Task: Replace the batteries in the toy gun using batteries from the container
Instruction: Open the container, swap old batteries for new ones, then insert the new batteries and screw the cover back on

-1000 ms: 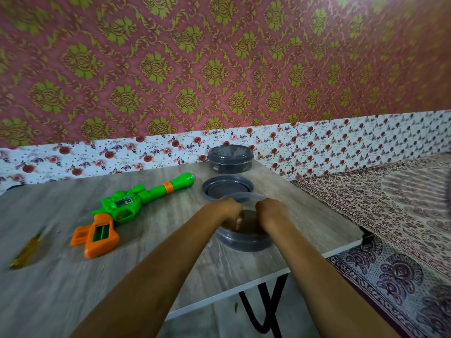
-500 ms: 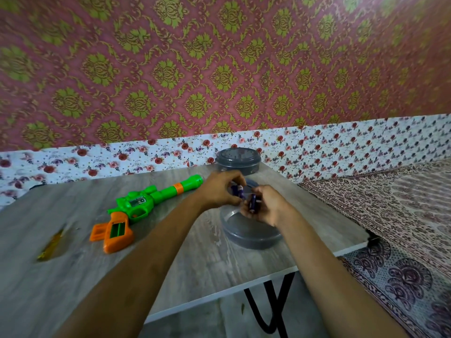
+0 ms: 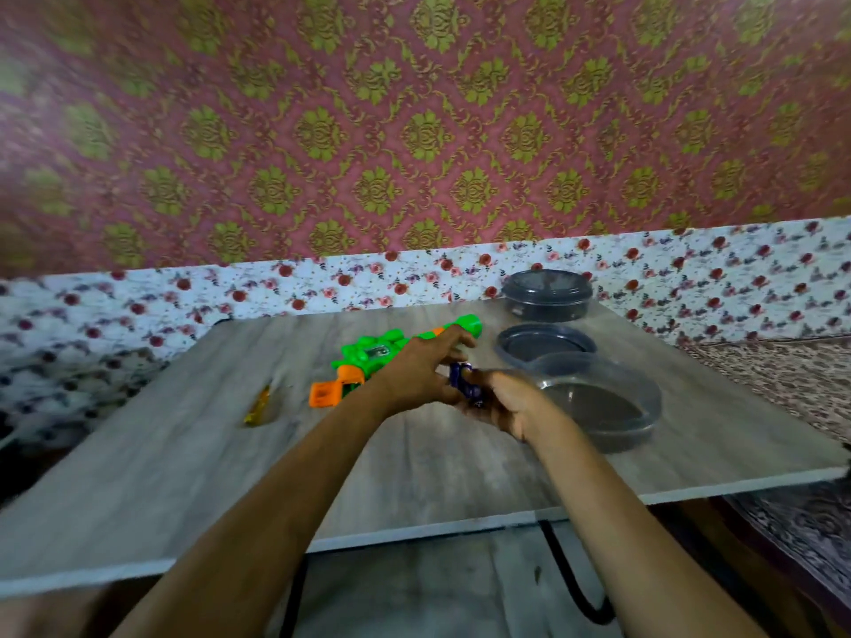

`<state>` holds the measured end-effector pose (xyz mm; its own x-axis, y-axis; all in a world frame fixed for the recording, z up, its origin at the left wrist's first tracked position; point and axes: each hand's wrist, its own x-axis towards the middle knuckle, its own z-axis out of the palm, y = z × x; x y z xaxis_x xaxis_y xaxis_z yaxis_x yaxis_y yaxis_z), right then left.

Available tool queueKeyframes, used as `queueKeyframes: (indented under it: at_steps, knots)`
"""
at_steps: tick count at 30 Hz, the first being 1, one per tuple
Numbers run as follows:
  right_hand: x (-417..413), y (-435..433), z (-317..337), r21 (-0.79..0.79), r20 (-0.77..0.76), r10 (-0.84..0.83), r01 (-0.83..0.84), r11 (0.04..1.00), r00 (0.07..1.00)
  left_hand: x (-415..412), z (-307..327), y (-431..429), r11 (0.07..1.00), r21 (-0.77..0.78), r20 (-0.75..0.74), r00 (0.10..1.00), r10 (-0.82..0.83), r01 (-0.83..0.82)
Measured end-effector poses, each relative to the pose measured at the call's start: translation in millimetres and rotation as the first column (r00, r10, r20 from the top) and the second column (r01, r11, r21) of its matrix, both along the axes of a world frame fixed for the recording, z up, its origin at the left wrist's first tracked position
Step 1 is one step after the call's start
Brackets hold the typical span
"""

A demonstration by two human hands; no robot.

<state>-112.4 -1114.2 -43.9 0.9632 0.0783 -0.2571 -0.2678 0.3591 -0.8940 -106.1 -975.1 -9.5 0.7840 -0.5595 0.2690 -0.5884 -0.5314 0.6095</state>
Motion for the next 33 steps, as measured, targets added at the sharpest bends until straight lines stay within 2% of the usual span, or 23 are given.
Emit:
queueKeyframes:
  at_steps: [3, 7, 12, 14, 18, 23, 26, 30, 33]
  knots:
    - [6, 24, -5, 0.096, -0.019, -0.003, 0.005, 0.995, 1.000, 2, -9, 27, 0.991, -0.120, -0.077, 0.995, 0.058, -0.067]
    - [13, 52, -7, 0.099, -0.020, 0.020, -0.018, 0.995, 1.000, 9, -21, 51, 0.979, -0.125, -0.082, 0.985, 0.152, -0.161]
    - [29, 72, -5, 0.157, -0.041, -0.040, 0.046, 0.986, 0.998, 23, -25, 72, 0.913, -0.282, -0.182, 0.950, 0.252, -0.296]
    - [41, 78, -6, 0.152, -0.027, -0.048, 0.052, 0.987, 0.998, 35, -29, 82, 0.890, -0.283, -0.187, 0.931, 0.314, -0.357]
    - [59, 88, -6, 0.006, 0.055, -0.056, 0.055, 0.998, 0.997, 52, -35, 92, 0.843, -0.370, -0.244, 0.916, 0.318, -0.391]
    - [68, 91, -23, -0.089, 0.243, -0.097, 0.122, 0.989, 0.965, 62, -50, 94, 0.720, -0.537, -0.275, 0.898, 0.343, -0.440]
    - [73, 91, -27, -0.248, 0.344, -0.064, 0.156, 0.956, 0.937, 67, -51, 101, 0.729, -0.514, -0.245, 0.892, 0.380, -0.452]
    - [73, 92, -24, -0.282, 0.414, -0.024, 0.154, 0.947, 0.910, 66, -48, 107, 0.736, -0.515, -0.237, 0.898, 0.370, -0.439]
    - [69, 93, -25, -0.316, 0.478, 0.043, 0.126, 0.940, 0.877, 60, -47, 103, 0.704, -0.557, -0.276, 0.898, 0.344, -0.441]
